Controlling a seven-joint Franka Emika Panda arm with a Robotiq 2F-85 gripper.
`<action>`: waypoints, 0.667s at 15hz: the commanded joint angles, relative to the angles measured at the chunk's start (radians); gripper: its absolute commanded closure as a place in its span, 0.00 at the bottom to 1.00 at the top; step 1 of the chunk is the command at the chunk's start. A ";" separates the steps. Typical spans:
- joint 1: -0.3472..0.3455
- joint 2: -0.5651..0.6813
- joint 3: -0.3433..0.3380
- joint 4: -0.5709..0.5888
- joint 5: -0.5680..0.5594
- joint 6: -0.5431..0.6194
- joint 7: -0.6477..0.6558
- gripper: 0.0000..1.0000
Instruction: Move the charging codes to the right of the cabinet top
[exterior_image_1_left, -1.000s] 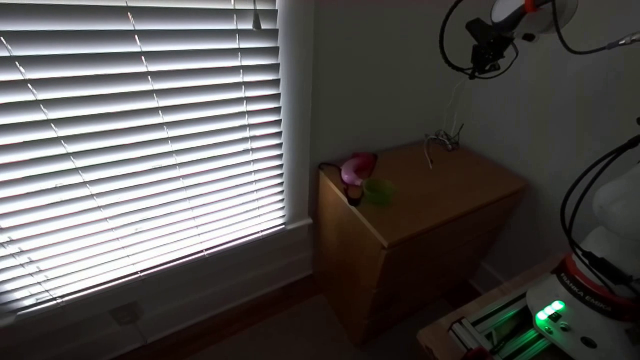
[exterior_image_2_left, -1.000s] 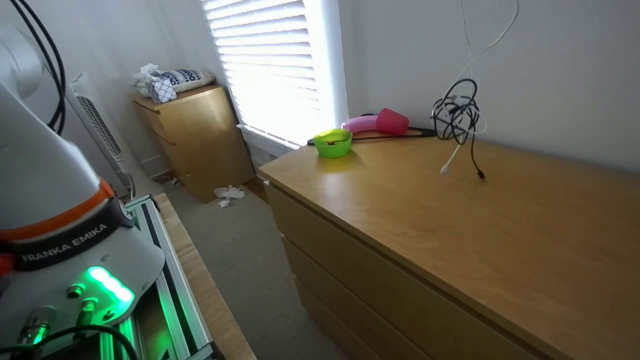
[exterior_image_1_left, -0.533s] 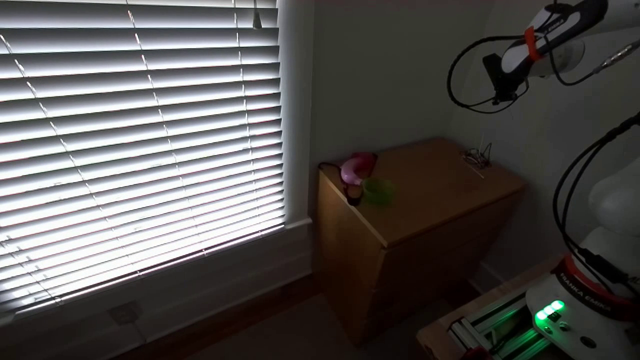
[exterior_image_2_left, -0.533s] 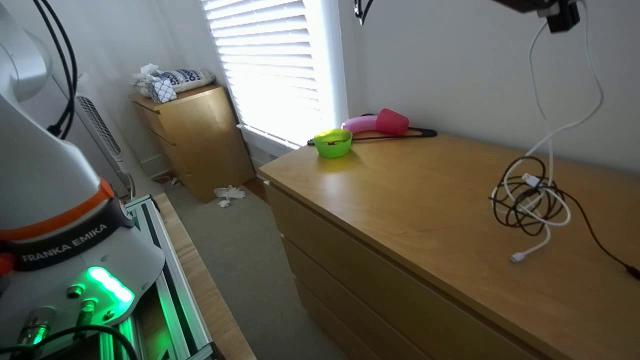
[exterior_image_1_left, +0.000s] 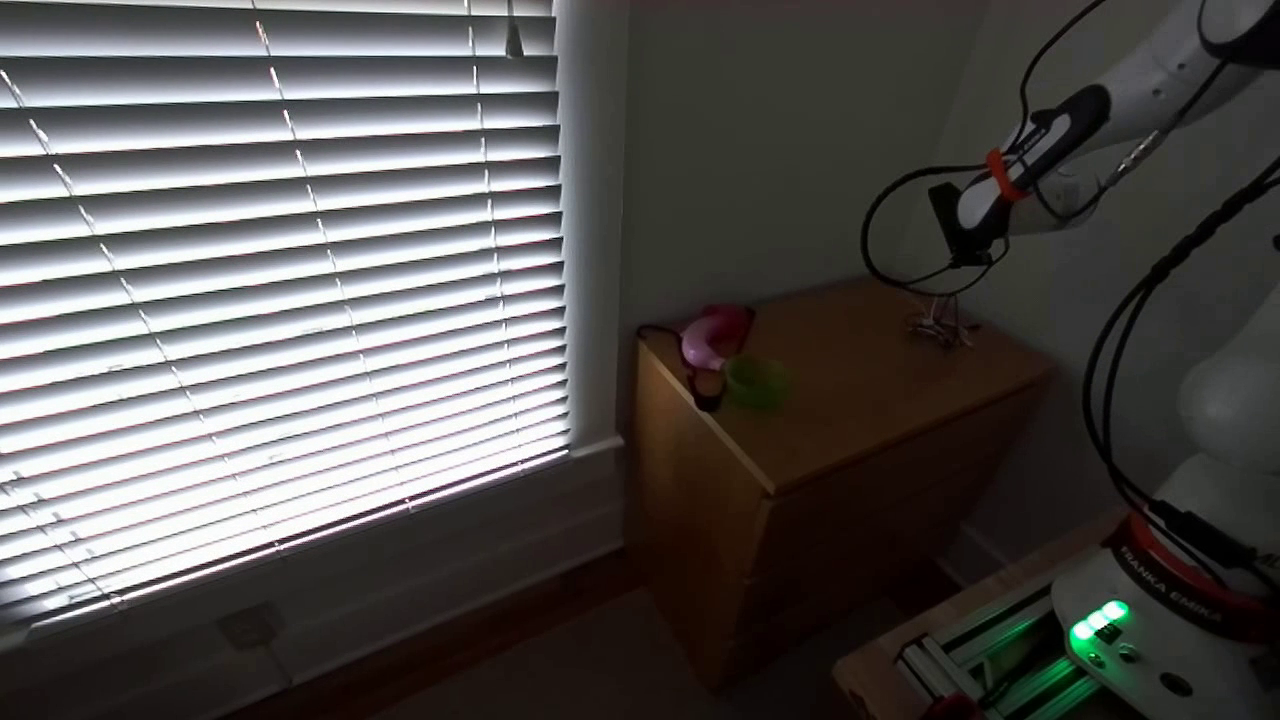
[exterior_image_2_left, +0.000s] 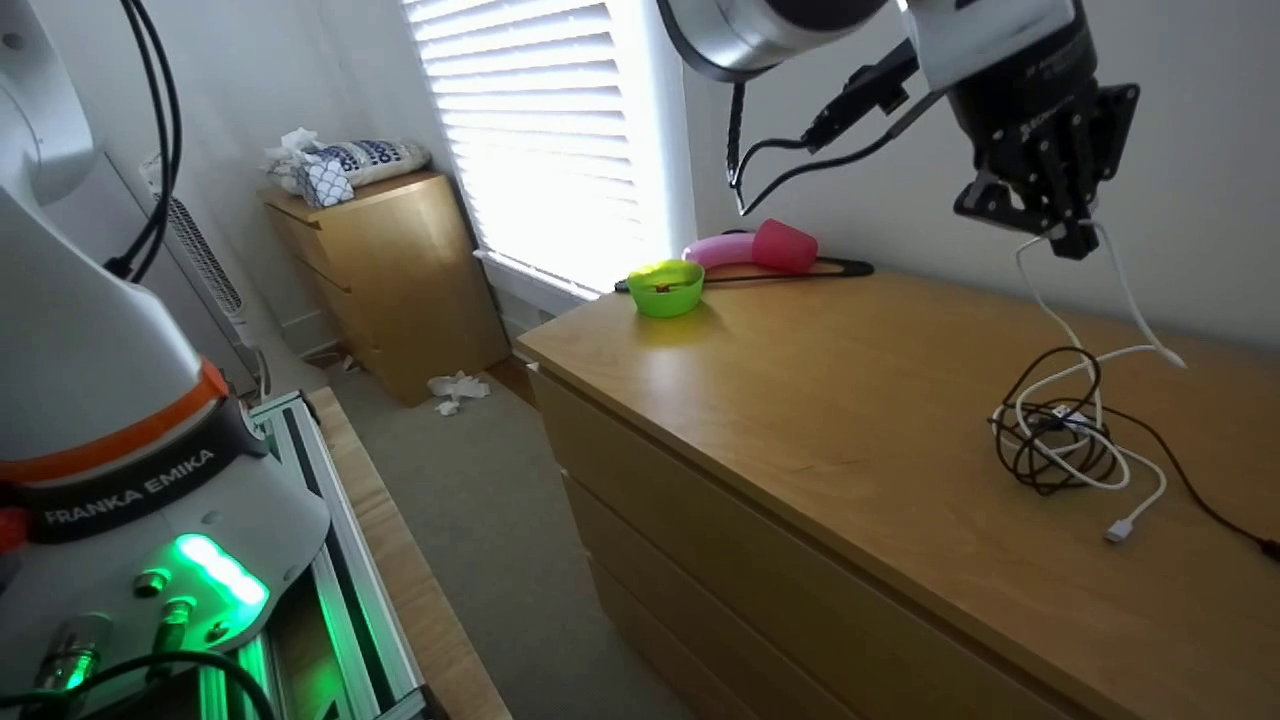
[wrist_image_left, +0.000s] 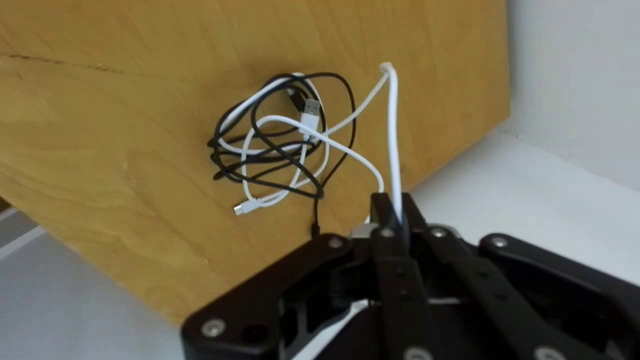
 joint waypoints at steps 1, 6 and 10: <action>0.014 0.090 0.040 0.016 0.186 0.075 -0.115 0.99; -0.062 0.156 0.251 0.043 0.295 0.084 -0.322 0.99; -0.016 0.200 0.282 0.060 0.338 0.034 -0.525 0.99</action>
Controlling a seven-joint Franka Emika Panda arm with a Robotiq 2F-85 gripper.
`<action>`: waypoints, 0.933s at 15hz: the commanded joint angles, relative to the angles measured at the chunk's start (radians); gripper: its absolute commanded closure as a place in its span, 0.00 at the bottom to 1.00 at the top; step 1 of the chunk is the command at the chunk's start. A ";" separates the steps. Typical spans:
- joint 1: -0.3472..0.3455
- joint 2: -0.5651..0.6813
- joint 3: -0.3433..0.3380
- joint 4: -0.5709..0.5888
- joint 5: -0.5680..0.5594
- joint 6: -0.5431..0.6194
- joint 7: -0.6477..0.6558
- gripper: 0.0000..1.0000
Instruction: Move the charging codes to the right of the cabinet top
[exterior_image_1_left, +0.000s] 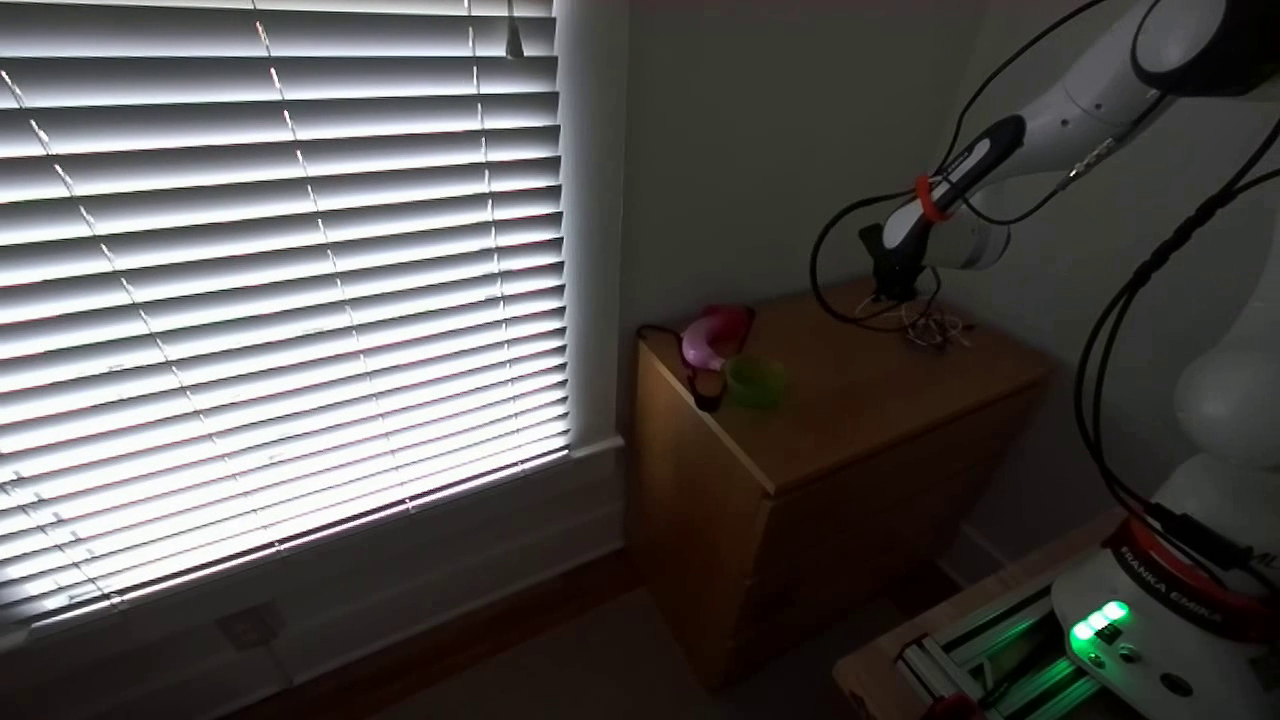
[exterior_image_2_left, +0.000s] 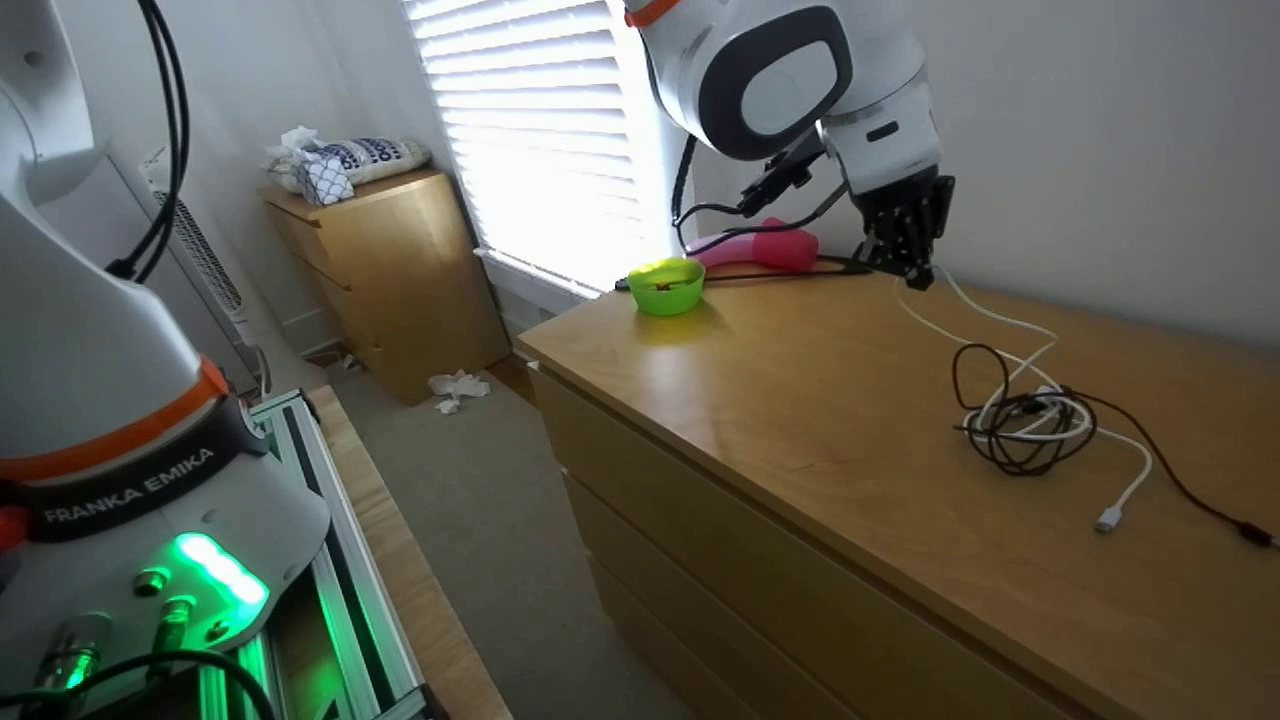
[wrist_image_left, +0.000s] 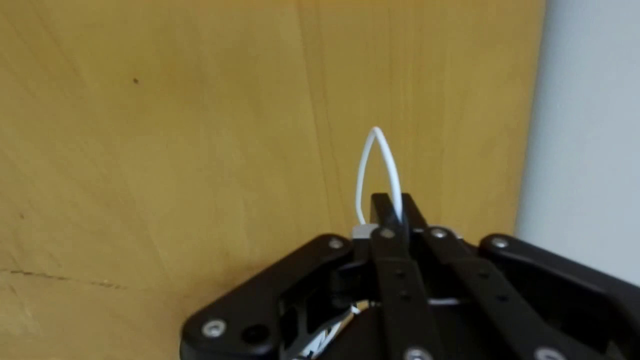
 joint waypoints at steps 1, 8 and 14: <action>0.033 0.050 0.017 0.028 0.067 -0.048 -0.185 0.99; 0.056 0.068 0.046 0.050 0.204 -0.199 -0.445 0.70; 0.139 -0.041 -0.090 0.073 0.213 -0.460 -0.396 0.25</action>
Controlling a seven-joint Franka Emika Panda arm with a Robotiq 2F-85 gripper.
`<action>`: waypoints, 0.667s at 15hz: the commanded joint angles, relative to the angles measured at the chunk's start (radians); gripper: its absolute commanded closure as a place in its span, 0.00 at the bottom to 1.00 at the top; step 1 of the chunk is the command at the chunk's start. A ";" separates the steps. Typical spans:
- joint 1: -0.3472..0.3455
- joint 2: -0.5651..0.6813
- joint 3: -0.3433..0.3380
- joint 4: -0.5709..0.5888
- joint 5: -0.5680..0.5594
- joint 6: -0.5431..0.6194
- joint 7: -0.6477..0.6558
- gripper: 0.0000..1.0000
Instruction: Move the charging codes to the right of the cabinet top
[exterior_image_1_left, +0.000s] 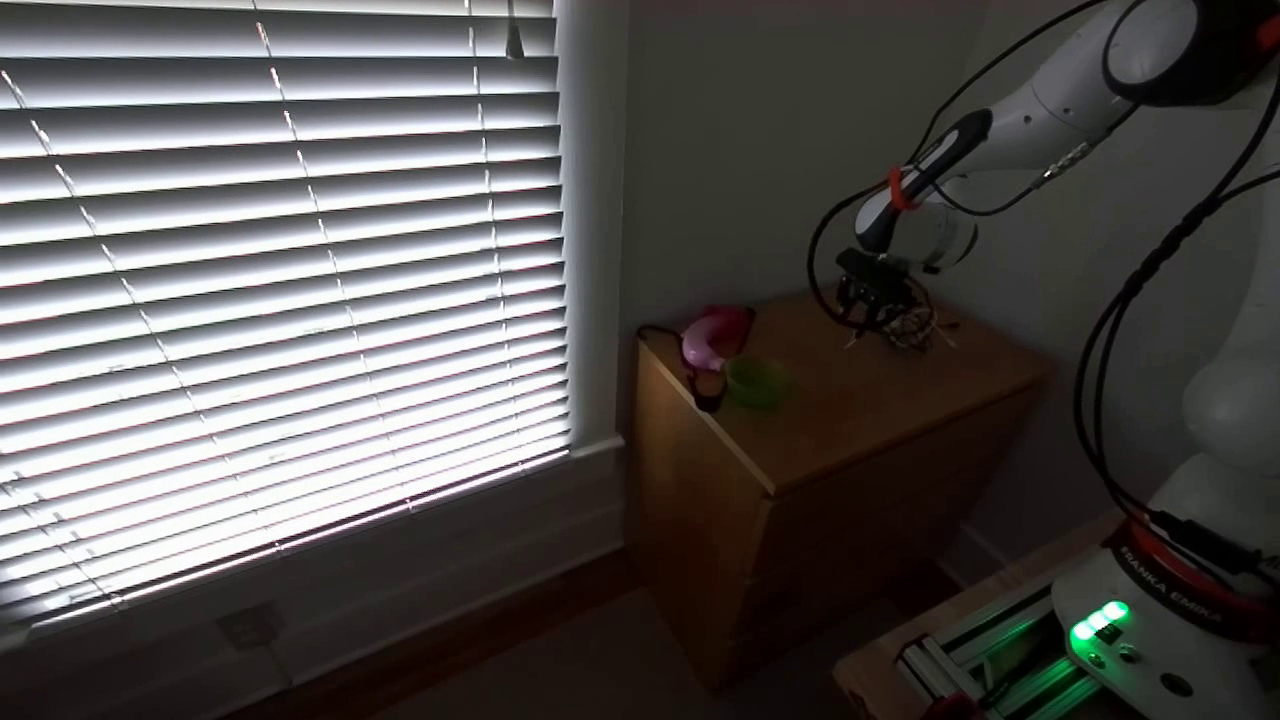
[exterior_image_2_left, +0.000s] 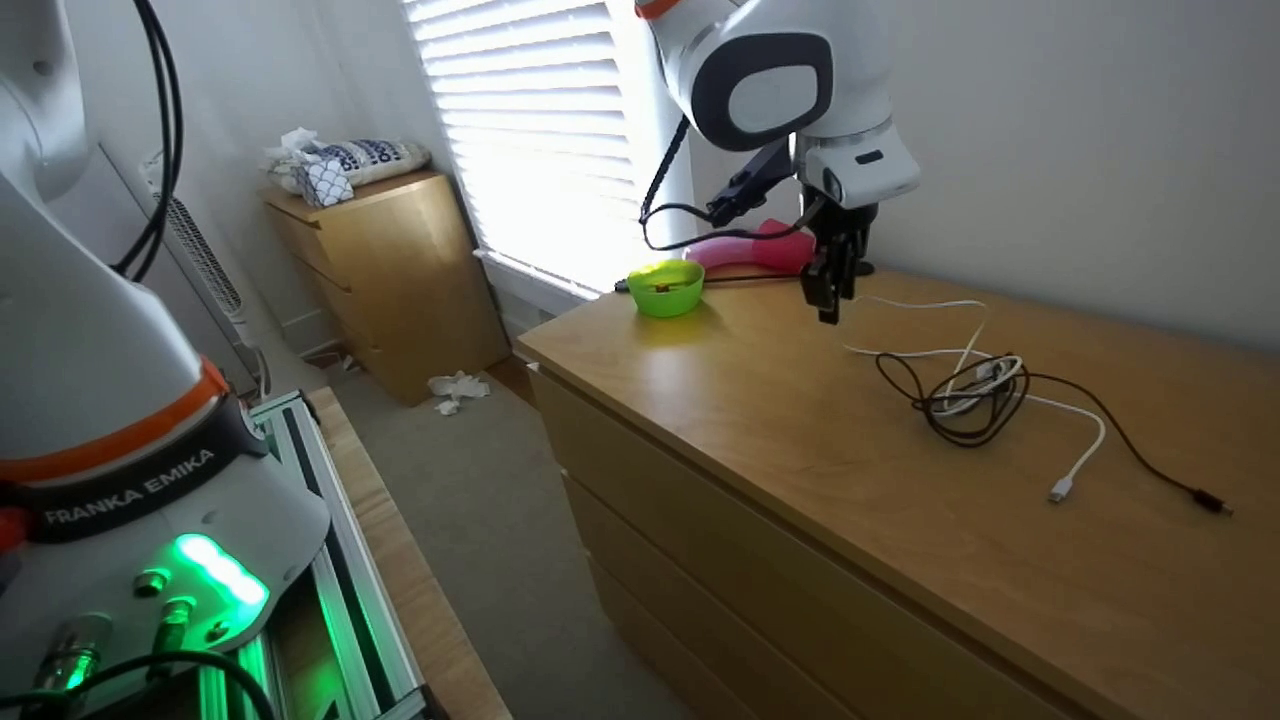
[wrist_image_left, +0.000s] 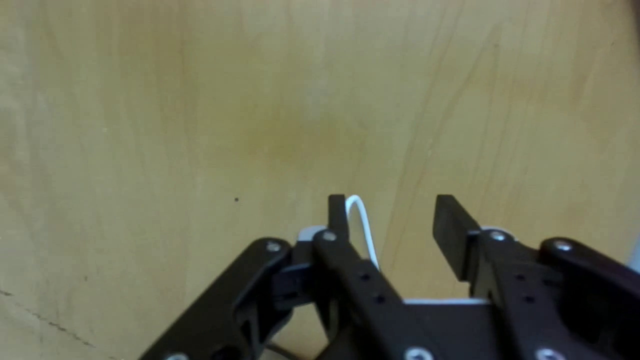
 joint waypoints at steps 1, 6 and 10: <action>0.051 -0.097 -0.095 0.002 0.015 -0.176 0.041 0.19; 0.035 -0.170 -0.172 0.007 0.014 -0.286 0.117 0.00; 0.018 -0.170 -0.228 -0.017 -0.027 -0.248 0.076 0.00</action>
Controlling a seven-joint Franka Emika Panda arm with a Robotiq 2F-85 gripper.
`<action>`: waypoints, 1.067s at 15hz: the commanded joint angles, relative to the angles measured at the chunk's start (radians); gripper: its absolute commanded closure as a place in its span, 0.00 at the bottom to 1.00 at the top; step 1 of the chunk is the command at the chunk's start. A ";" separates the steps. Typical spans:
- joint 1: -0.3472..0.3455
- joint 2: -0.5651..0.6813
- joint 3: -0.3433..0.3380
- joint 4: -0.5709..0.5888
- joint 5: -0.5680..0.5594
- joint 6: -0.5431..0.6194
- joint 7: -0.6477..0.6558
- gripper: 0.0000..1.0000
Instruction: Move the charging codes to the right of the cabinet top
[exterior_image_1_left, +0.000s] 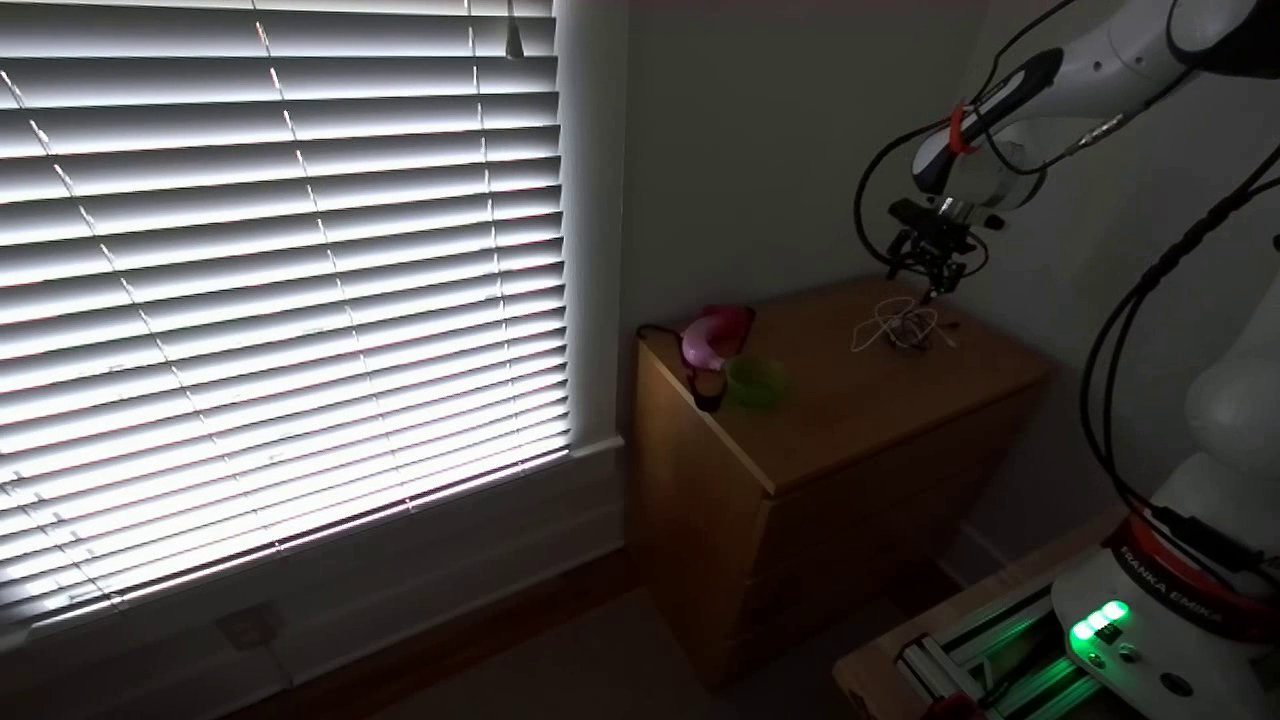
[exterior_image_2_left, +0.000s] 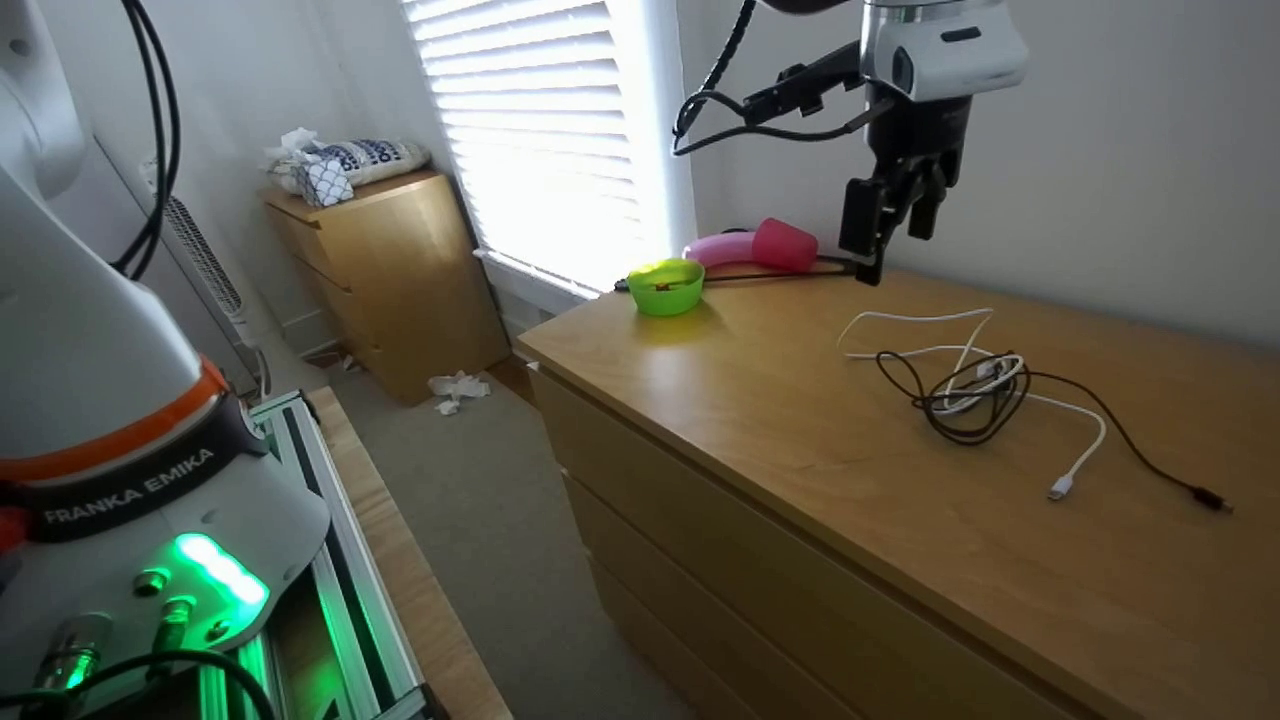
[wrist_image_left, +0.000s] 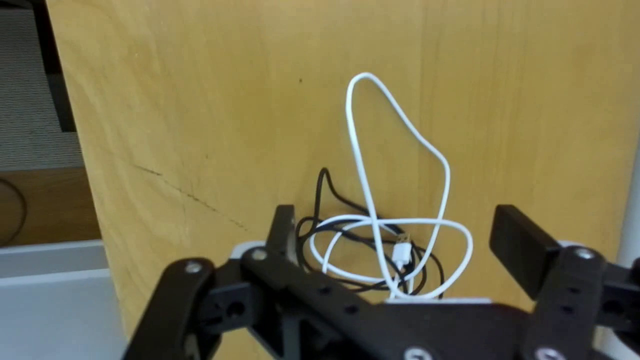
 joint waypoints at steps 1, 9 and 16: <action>-0.008 -0.006 -0.038 -0.051 -0.035 0.038 -0.051 0.00; 0.009 0.017 -0.106 -0.134 -0.122 0.228 -0.060 0.00; 0.072 0.012 -0.162 -0.139 -0.068 0.422 0.227 0.00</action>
